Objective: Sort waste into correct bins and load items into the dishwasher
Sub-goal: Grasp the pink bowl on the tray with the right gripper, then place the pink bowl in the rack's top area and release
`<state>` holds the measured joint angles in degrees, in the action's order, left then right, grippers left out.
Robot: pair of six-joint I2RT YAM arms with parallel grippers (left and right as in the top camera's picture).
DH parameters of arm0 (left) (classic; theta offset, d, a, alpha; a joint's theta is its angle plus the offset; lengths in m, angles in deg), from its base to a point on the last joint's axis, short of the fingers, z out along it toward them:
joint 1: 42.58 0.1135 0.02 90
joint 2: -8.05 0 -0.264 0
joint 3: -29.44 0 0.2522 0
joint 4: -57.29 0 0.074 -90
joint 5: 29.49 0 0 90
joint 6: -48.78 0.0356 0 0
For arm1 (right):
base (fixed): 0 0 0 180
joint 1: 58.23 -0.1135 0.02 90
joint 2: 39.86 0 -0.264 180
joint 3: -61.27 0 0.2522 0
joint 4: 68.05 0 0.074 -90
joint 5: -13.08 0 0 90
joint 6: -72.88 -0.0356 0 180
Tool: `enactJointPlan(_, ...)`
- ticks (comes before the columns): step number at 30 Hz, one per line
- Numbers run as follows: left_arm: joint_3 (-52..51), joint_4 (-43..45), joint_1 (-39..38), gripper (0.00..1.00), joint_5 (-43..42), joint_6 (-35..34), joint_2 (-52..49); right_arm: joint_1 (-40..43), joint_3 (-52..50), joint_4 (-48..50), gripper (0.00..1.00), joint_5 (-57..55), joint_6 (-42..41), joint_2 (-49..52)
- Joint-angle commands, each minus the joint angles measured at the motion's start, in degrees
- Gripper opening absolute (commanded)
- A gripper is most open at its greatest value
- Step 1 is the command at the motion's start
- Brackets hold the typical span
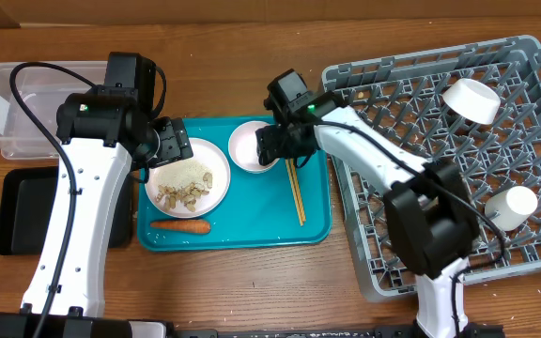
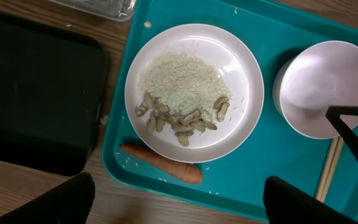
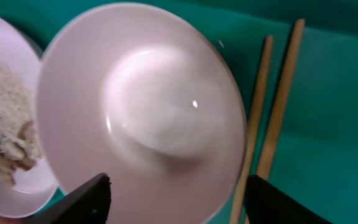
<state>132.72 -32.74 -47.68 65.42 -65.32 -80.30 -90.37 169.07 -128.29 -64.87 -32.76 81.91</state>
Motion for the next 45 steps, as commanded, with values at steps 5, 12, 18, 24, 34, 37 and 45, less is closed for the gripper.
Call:
enactJointPlan(5, 0.6, 0.0, 0.3, 0.89, -0.5, -0.8, 0.3, 0.1, 0.5, 2.6, 0.06, -1.5, -1.6, 1.2)
enactJointPlan(12, 0.6, 0.0, 0.3, 0.89, -0.5, -0.8, 0.3, 2.8, 8.3, -5.5, 0.04, -12.2, -1.2, -3.4)
enactJointPlan(18, 0.7, 0.0, 0.3, 0.88, -0.5, -0.8, 0.3, 6.9, 16.4, -13.7, 0.04, -33.8, -0.7, -12.5)
enactJointPlan(24, 0.6, 0.0, 0.3, 0.88, -0.5, -0.8, 0.3, 13.7, 16.3, -17.0, 0.04, -66.7, -5.8, -17.3)
enactJointPlan(34, 0.6, 0.0, 0.3, 0.89, -0.5, -0.8, 0.3, 24.2, 3.5, -13.9, 0.04, -81.0, -18.1, -16.8)
enactJointPlan(37, 0.6, 0.0, 0.3, 0.88, -0.5, -0.8, 0.3, 25.8, -0.7, -11.5, 0.04, -81.0, -18.1, -16.2)
enactJointPlan(45, 0.7, 0.0, 0.3, 0.89, -0.5, -0.8, 0.3, 25.6, -11.1, -6.2, 0.04, -72.9, -18.1, -15.8)
